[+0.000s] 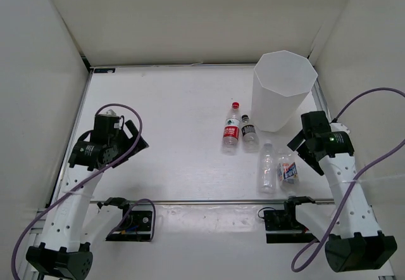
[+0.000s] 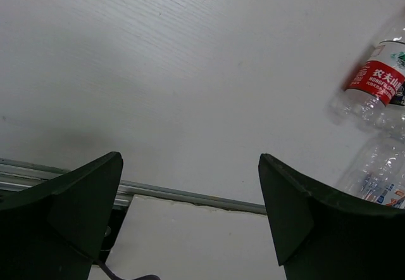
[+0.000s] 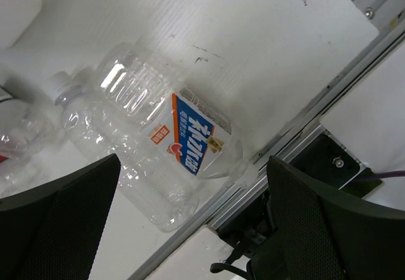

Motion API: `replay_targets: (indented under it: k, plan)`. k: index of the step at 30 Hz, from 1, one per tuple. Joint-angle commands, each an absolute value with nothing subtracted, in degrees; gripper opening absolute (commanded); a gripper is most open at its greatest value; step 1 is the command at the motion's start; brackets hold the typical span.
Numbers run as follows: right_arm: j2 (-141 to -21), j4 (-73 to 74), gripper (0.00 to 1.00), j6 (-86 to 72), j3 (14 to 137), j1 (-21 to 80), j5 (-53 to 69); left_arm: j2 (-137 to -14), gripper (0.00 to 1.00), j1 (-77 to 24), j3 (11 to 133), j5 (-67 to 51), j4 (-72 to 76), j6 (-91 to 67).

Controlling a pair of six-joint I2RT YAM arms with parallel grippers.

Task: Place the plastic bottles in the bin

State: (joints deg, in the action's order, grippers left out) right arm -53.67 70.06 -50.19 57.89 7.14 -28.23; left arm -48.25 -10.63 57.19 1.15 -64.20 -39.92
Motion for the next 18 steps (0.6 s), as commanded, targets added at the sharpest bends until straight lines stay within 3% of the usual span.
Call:
replay_targets:
  k: [1,10,18]
  plan:
    - [-55.19,67.06,1.0,-43.95,57.3,6.94,-22.95,-48.77,0.99,-10.81,57.13,2.64,-62.5,-39.99]
    - [-63.97,60.13,1.0,-33.58,51.69,5.8,-9.24,-51.15,0.99,-10.81,54.15,2.99,-59.42,-42.19]
    - [-75.22,58.18,1.0,-33.05,51.15,3.52,-9.14,-53.52,0.99,-12.48,51.86,2.99,-56.87,-43.24]
